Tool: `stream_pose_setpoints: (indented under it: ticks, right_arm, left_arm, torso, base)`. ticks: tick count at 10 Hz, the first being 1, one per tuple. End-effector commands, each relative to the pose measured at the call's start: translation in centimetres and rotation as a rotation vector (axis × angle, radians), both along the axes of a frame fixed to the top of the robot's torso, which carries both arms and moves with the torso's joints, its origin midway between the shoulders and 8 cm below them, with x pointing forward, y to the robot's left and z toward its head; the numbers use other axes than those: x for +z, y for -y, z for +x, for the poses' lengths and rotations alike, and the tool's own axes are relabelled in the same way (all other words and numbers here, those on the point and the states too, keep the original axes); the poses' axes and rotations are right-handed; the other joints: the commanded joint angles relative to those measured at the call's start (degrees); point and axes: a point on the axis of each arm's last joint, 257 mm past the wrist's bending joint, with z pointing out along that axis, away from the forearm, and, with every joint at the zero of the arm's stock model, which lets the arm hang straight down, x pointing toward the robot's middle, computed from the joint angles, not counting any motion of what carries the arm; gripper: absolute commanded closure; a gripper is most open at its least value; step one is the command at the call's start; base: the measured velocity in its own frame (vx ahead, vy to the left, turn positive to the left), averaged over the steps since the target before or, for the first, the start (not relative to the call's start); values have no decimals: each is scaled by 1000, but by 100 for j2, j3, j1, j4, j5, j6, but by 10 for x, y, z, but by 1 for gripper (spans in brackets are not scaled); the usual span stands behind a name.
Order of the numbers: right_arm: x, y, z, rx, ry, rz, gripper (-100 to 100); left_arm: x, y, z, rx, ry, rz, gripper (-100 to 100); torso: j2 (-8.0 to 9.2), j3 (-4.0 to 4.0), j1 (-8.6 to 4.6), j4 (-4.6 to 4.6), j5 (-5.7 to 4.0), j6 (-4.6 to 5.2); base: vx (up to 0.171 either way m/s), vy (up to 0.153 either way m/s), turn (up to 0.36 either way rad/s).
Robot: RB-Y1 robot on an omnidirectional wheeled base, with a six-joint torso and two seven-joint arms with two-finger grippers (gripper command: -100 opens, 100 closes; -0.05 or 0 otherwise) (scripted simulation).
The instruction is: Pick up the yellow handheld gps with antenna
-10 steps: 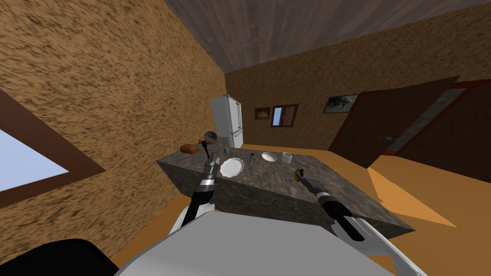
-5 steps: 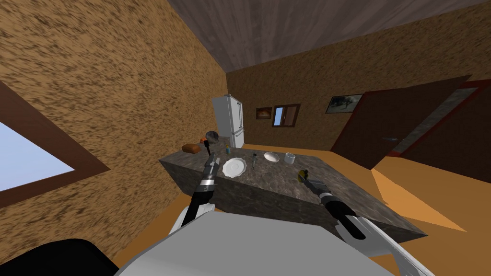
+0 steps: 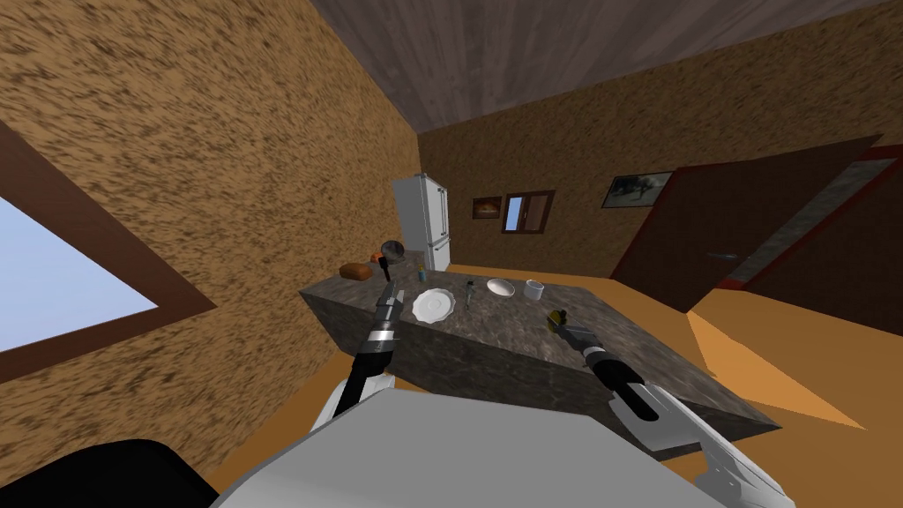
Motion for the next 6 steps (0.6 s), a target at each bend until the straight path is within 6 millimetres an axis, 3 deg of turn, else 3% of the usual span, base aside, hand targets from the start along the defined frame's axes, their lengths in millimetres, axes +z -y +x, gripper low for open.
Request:
stream_pose_setpoints:
  ticks: [1,3,5,6]
  right_arm:
    - [3,-1,14,9,16,-2,-100]
    - [-14,8,8,-12,-17,3,-100]
    - [-2,8,30,5,12,-3,-100]
    - [-13,14,26,-9,-10,0,-100]
  left_arm:
    - [0,0,0,0,0,0,0]
    - [0,0,0,0,0,0,0]
    - [0,0,0,0,0,0,0]
    - [0,0,0,0,0,0,0]
  torso:
    - [0,0,0,0,0,0]
    - [1,1,-1,0,-1,3]
    - [2,1,-2,0,-1,0]
    - [5,3,-1,1,-1,2]
  base:
    - [-61,16,32]
    - [-20,7,-3]
    - [-55,8,39]
    - [-27,10,-4]
